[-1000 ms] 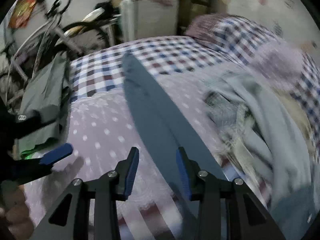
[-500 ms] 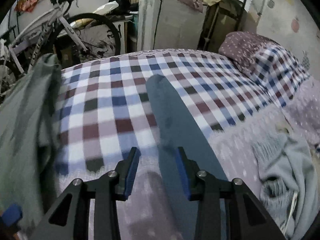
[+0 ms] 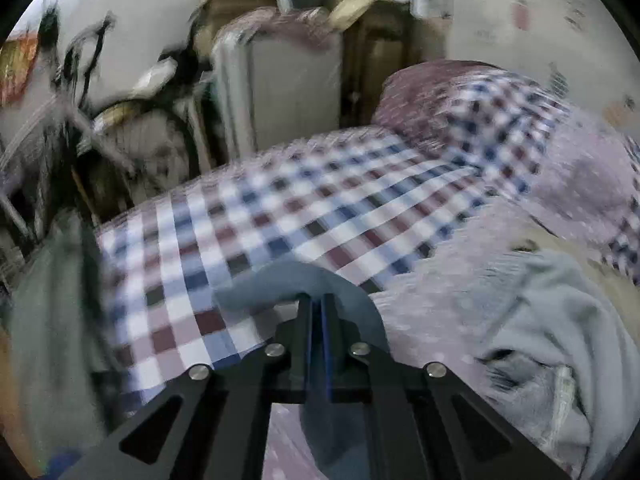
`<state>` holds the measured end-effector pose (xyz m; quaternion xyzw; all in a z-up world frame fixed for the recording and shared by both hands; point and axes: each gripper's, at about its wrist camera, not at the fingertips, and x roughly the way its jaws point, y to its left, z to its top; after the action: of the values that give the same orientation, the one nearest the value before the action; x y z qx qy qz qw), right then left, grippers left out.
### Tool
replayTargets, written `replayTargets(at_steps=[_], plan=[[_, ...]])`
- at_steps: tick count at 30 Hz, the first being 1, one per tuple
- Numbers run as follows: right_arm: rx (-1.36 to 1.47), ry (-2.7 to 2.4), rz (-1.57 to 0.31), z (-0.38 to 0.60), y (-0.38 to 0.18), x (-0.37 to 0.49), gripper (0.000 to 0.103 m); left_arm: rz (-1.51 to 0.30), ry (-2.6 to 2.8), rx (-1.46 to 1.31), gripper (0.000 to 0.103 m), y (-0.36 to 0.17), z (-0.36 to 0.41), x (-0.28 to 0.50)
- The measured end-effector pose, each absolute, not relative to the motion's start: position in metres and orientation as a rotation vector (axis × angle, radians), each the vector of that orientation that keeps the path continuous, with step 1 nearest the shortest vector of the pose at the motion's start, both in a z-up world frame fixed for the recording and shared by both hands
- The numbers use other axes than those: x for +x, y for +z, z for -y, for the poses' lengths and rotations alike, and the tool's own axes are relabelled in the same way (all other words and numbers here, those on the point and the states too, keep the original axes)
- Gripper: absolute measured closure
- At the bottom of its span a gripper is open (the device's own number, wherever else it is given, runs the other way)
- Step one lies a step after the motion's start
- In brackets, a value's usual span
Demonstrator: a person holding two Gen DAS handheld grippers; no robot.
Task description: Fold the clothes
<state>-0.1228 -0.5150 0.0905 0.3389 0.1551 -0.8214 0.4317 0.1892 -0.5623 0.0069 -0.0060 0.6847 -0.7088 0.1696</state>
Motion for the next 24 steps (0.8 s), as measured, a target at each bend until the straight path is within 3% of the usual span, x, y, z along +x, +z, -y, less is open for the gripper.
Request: replayTargets(at_steps=[7, 13, 24], plan=[[0.778, -2.208, -0.091, 0.365, 0.189, -0.135, 0.101, -1.896, -2.269, 0.187, 0.020, 0.032, 0.530, 0.138], [0.695, -2.372, 0.155, 0.207, 0.238, -0.102, 0.101, -1.670, -2.594, 0.467, 0.020, 0.065, 0.465, 0.082], [0.859, -2.614, 0.515, -0.046, 0.196, -0.079, 0.101, -1.313, -2.699, 0.849, 0.020, 0.064, 0.385, 0.028]])
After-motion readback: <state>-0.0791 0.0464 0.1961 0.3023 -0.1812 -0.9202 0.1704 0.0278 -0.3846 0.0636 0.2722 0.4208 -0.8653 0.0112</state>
